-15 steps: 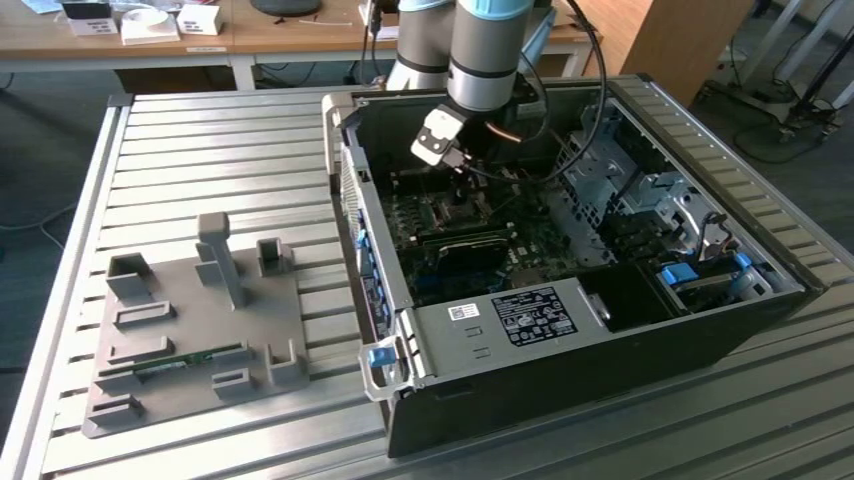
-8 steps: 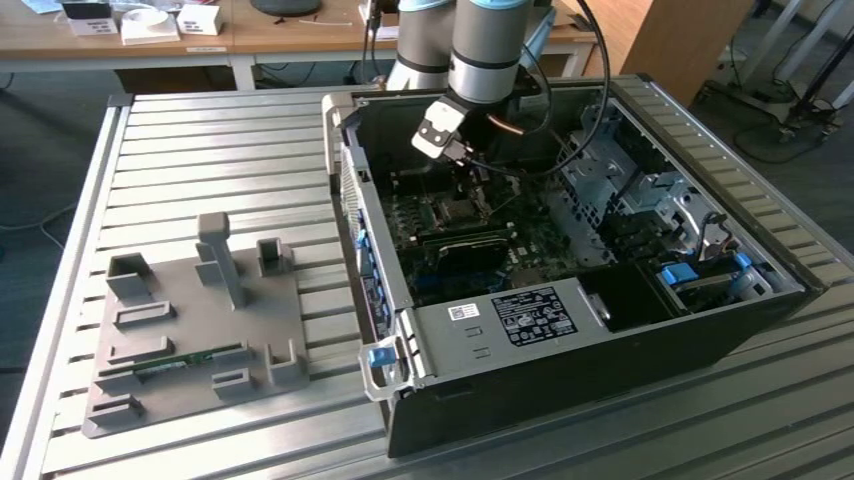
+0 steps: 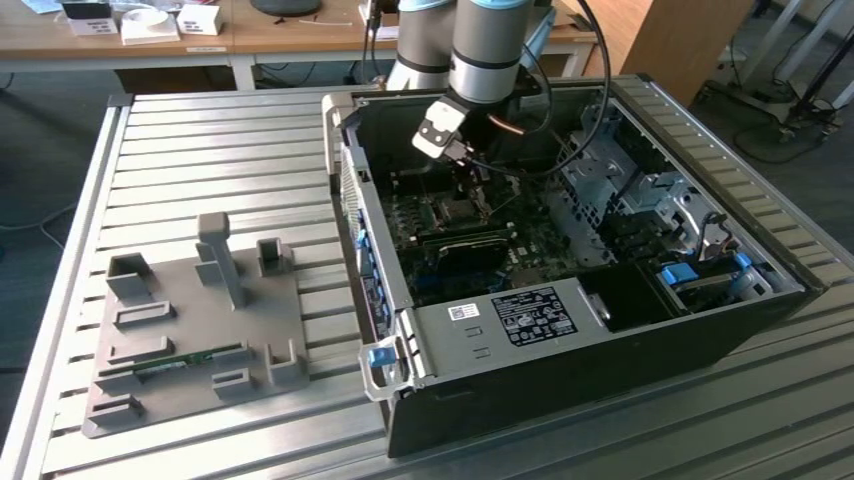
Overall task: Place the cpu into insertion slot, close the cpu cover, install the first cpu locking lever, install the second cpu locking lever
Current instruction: 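Close the cpu cover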
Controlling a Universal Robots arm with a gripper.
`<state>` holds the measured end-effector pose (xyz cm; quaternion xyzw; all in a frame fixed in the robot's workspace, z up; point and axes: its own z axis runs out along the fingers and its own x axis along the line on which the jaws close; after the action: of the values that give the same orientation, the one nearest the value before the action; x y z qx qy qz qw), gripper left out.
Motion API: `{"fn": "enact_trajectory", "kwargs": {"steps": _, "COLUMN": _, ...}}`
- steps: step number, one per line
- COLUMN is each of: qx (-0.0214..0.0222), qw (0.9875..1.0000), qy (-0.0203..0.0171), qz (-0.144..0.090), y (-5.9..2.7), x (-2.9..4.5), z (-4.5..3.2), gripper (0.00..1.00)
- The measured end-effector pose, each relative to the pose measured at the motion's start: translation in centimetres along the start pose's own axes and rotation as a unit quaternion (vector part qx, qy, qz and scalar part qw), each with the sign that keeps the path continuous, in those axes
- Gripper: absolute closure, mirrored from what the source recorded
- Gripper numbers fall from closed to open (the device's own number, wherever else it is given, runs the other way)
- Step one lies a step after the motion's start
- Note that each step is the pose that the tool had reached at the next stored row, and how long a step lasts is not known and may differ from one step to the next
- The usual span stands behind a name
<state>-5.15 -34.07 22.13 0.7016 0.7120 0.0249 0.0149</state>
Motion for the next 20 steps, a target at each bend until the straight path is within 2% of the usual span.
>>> {"fn": "enact_trajectory", "kwargs": {"steps": 11, "qx": 0.0000, "qw": 1.0000, "qy": -0.0001, "qz": 0.000, "y": 0.07, "x": 0.00, "z": -0.12, "gripper": 0.89}}
{"fn": "enact_trajectory", "kwargs": {"steps": 20, "qx": 0.0014, "qw": 1.0000, "qy": 0.0000, "qz": 0.000, "y": 0.13, "x": 0.02, "z": -1.31, "gripper": 0.89}}
